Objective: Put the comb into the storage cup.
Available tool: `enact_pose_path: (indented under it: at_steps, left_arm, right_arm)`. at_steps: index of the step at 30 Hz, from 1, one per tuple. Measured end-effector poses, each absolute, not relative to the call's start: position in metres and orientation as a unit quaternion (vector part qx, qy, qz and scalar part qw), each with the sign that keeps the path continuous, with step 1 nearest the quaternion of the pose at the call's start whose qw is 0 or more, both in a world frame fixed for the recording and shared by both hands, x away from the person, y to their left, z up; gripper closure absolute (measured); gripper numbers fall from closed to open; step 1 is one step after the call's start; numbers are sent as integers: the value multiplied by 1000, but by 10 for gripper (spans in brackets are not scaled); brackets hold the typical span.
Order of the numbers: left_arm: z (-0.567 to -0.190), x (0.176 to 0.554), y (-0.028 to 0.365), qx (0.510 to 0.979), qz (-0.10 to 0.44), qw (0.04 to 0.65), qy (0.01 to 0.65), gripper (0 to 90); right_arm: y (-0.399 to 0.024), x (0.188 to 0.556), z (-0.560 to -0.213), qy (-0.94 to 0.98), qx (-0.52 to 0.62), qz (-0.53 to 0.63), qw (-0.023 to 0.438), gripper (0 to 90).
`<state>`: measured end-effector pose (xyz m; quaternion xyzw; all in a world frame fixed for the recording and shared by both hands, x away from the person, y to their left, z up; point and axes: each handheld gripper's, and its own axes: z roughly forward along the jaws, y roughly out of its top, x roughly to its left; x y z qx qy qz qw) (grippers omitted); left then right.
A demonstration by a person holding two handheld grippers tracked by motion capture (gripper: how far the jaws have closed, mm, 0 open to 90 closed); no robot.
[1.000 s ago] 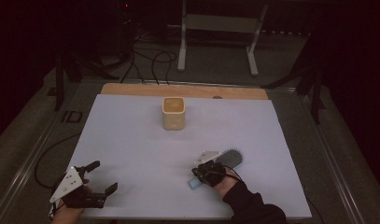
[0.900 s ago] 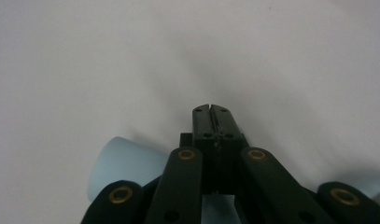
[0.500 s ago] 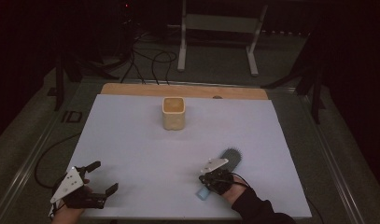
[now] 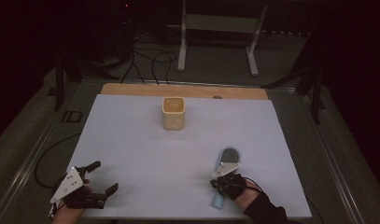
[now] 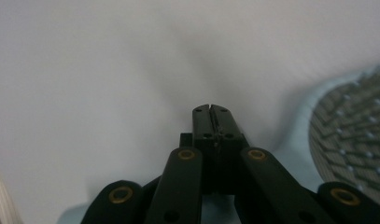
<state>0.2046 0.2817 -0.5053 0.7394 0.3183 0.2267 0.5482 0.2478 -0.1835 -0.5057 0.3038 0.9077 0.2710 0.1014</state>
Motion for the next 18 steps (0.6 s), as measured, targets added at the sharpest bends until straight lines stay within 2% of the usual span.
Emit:
enact_pose_path:
  at_steps: [18]
  left_arm:
    - [-506, 205, 281, 739, 226, 548, 319, 0]
  right_arm:
    - [-219, 243, -501, 914, 313, 236, 101, 899]
